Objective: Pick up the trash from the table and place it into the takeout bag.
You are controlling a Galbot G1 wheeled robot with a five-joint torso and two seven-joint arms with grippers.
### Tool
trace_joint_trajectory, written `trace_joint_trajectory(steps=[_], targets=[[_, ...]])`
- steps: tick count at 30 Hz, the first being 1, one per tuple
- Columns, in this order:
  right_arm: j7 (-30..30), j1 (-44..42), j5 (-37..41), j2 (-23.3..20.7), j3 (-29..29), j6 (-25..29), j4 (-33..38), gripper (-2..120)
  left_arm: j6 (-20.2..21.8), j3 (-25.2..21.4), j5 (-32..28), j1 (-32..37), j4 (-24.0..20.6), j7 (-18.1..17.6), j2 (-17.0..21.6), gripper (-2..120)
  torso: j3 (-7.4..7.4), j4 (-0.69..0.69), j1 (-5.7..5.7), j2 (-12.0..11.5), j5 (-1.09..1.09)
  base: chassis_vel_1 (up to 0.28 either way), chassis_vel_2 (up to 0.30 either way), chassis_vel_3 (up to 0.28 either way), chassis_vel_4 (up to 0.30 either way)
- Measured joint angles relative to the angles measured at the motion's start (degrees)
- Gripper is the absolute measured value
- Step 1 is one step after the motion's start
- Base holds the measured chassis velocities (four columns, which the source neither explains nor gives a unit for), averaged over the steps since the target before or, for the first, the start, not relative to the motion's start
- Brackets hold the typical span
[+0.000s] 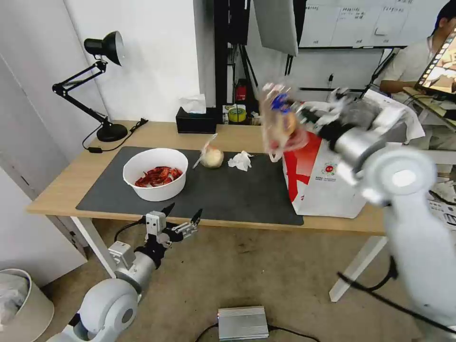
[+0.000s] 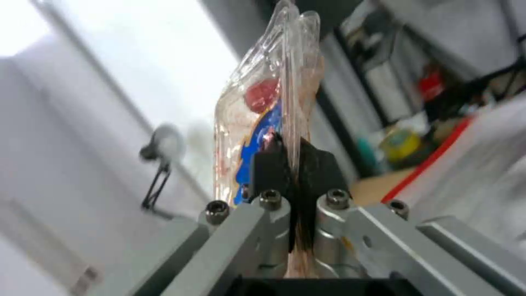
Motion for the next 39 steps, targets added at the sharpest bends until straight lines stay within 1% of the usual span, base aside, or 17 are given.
trace_joint_trajectory(steps=[1,2,5,6,9,13,20,27,32,39], targets=[[0.3,1.2,0.8,-1.4,1.0,0.5,-1.0,1,0.0,0.2,0.1,0.0,-0.1,0.0,-0.1,100,0.0,0.0,0.0,0.0,0.0,0.0,0.0,0.0,0.0],[0.3,1.2,0.8,-1.4,1.0,0.5,-1.0,1,0.0,0.2,0.1,0.0,-0.1,0.0,-0.1,100,0.0,0.0,0.0,0.0,0.0,0.0,0.0,0.0,0.0],[0.7,3.1,2.0,-4.5,2.6,1.3,-3.5,1,0.0,0.7,0.1,-0.3,0.1,0.0,-0.2,100,0.0,0.0,0.0,0.0,0.0,0.0,0.0,0.0,0.0],[0.7,3.1,2.0,-4.5,2.6,1.3,-3.5,1,0.0,0.7,0.1,-0.3,0.1,0.0,-0.2,100,0.0,0.0,0.0,0.0,0.0,0.0,0.0,0.0,0.0],[0.6,4.1,2.2,-7.3,2.8,1.9,-6.4,1,0.0,1.5,0.2,-0.5,0.8,0.0,-0.7,100,0.0,0.0,0.0,0.0,-0.01,0.0,0.0,0.0,0.0],[0.1,4.5,1.7,-8.7,2.9,2.0,-8.7,1,0.0,2.1,0.3,-0.6,1.1,0.0,-1.1,100,0.0,0.0,0.0,0.0,0.0,0.0,0.0,0.0,0.0],[-4.4,3.2,-5.9,-11.1,1.8,2.5,-14.6,1,0.0,2.5,0.3,-1.3,1.7,0.0,-1.0,100,0.0,0.0,0.0,0.0,-0.01,0.0,0.0,0.0,0.0],[-5.7,0.8,-8.9,-11.3,0.9,2.7,-16.2,1,-0.1,3.3,0.2,-1.6,2.0,0.0,-0.9,100,0.01,0.01,0.0,0.0,-0.01,0.0,0.0,0.0,0.0],[-5.8,-0.5,-9.9,-10.1,0.7,2.8,-16.2,1,-0.1,3.9,0.3,-1.8,2.1,0.0,-0.9,100,0.01,0.01,0.0,0.0,-0.02,0.0,0.0,0.0,0.0],[-5.8,-2.3,-10.0,-9.8,1.2,2.7,-15.2,1,-0.1,4.2,0.3,-2.0,2.3,0.0,-1.0,100,0.0,0.0,0.0,0.0,-0.02,0.0,0.0,0.0,0.0]])
